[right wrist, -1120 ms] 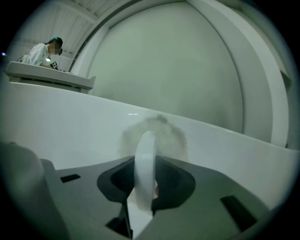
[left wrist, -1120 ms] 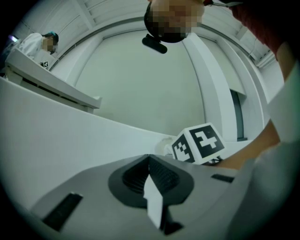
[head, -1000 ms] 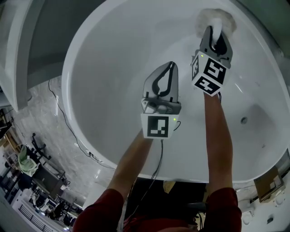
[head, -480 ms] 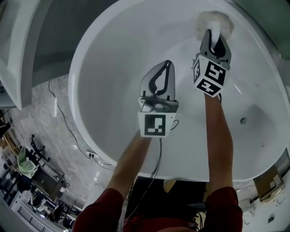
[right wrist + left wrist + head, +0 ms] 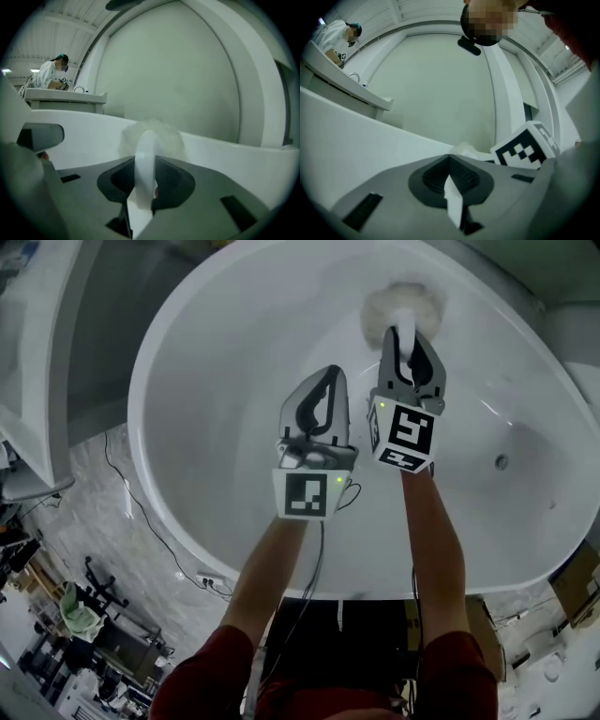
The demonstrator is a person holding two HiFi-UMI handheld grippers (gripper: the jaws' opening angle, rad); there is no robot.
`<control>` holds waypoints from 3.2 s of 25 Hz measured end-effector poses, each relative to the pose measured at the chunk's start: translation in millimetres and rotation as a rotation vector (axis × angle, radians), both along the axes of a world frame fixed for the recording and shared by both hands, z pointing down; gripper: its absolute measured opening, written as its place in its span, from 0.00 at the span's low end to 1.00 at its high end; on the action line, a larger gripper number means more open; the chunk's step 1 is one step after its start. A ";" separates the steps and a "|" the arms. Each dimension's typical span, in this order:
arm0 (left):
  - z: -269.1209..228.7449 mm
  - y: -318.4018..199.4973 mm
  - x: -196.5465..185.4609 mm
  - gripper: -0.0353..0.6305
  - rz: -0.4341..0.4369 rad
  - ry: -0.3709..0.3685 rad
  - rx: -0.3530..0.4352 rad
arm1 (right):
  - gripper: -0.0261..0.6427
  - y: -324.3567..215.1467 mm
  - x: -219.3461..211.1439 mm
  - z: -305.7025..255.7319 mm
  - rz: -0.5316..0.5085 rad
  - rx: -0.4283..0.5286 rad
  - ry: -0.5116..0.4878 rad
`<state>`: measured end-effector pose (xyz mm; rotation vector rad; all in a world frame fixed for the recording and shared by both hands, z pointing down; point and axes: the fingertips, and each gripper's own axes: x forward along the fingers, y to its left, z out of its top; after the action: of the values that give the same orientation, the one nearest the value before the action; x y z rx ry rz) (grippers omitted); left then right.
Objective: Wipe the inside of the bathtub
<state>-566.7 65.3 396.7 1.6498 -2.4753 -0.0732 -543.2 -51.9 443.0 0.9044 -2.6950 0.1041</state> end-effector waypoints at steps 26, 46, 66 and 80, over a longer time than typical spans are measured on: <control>-282.8 93.8 329.5 0.08 0.322 -0.123 -0.015 | 0.18 167.6 418.2 -320.6 0.311 0.015 -0.118; -476.6 262.2 407.2 0.08 0.357 -0.234 0.101 | 0.18 329.4 540.0 -523.8 0.300 0.122 -0.226; -536.6 344.7 375.1 0.08 0.473 -0.177 0.287 | 0.18 445.8 481.7 -583.5 0.370 0.349 -0.221; -547.8 355.3 375.1 0.08 0.459 -0.199 0.303 | 0.18 441.6 471.0 -582.3 0.368 0.386 -0.206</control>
<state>-191.5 420.7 -151.2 2.4209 -2.2286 -0.2458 -72.2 389.7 -139.4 1.5786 -2.7479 -0.2707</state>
